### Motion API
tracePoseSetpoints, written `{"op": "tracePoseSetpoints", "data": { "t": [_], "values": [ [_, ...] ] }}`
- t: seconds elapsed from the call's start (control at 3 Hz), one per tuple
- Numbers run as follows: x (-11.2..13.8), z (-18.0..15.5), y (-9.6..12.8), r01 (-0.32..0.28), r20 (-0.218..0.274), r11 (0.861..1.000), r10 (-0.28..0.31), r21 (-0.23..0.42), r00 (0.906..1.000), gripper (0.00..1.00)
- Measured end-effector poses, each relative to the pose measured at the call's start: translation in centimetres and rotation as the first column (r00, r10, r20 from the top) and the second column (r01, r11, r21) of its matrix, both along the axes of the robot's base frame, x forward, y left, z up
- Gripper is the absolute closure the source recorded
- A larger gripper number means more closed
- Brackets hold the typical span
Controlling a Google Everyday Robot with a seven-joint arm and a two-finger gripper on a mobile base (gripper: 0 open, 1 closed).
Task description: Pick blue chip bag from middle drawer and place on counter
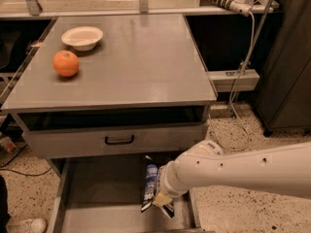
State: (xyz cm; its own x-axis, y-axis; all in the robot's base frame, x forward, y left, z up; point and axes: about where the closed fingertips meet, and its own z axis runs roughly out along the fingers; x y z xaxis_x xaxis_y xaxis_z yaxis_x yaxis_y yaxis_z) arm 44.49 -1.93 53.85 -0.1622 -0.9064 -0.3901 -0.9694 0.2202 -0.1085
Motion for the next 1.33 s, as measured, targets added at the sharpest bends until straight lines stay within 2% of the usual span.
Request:
{"op": "tracePoseSetpoints", "data": {
  "t": [0.33,0.67,1.0,1.33],
  "values": [
    [0.0,0.0,0.1,-0.005,-0.001,1.000,0.005,0.003,1.0000,1.00],
    [-0.5,2.6,-1.8,0.031,0.020,0.999,-0.030,-0.010,0.9993,1.00],
    [-1.0,7.0,-4.0,0.075,0.054,0.997,-0.073,-0.034,0.9959,1.00],
    [-1.2,11.4,-5.2,0.086,0.090,0.994,-0.080,-0.065,0.9927,1.00]
  ]
}}
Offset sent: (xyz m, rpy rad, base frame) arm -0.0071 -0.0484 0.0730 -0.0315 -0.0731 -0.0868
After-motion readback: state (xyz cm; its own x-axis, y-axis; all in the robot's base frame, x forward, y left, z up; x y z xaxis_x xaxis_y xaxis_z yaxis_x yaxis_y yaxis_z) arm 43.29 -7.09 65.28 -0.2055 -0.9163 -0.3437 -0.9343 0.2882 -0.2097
